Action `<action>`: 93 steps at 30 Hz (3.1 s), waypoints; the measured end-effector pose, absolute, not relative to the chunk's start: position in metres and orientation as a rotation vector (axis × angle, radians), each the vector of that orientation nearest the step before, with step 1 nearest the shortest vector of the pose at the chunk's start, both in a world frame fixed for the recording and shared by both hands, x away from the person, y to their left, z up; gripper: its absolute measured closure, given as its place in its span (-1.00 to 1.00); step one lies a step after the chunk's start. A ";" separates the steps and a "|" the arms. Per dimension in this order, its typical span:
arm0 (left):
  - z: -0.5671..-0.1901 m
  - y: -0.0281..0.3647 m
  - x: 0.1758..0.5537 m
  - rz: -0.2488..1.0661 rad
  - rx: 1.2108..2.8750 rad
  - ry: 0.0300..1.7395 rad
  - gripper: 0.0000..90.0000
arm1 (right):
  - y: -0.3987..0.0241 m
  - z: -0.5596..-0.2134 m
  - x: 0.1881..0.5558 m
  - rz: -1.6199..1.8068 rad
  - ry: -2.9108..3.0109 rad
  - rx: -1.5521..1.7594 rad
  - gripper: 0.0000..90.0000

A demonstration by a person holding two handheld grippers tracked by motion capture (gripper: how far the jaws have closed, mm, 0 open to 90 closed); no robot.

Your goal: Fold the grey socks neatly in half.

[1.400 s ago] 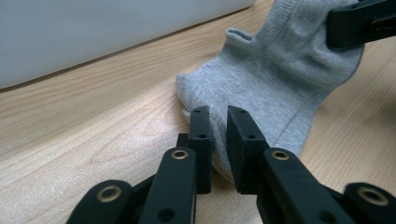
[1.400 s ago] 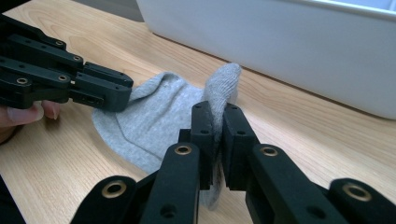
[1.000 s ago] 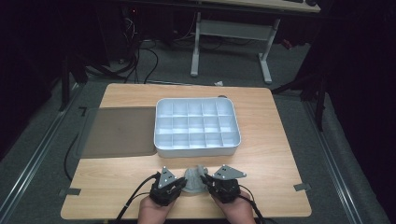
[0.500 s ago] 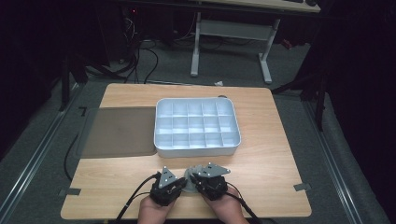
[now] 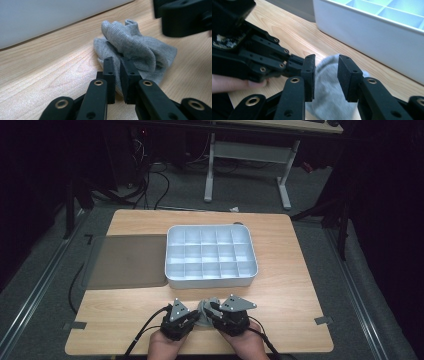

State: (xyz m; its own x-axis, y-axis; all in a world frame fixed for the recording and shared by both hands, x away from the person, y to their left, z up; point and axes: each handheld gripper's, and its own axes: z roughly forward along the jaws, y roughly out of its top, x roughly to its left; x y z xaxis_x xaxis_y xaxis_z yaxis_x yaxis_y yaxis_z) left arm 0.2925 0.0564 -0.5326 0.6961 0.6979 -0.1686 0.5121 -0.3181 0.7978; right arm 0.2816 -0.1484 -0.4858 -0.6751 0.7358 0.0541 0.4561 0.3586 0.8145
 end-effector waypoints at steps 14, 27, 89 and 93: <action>-0.533 0.059 0.294 0.236 1.975 0.945 0.83 | -0.140 -0.511 0.278 1.151 2.376 1.073 0.52; -0.533 0.059 0.294 0.236 1.976 0.946 0.83 | -0.150 -0.511 0.270 1.187 2.359 1.074 0.61; -0.533 0.072 0.290 0.137 2.026 0.948 0.83 | -0.128 -0.514 0.267 1.236 2.471 0.966 0.97; -0.532 0.069 0.289 0.139 2.041 0.932 0.85 | -0.125 -0.520 0.268 1.194 2.504 0.963 0.97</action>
State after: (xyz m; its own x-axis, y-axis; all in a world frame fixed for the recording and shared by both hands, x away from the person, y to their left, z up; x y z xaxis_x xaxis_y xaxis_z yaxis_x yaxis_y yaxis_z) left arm 0.2892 0.0689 -0.5323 0.7140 0.6606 -0.2320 0.5645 -0.3470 0.7490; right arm 0.2680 -0.1249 -0.5203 -0.7663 0.6362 0.0897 0.4702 0.4602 0.7531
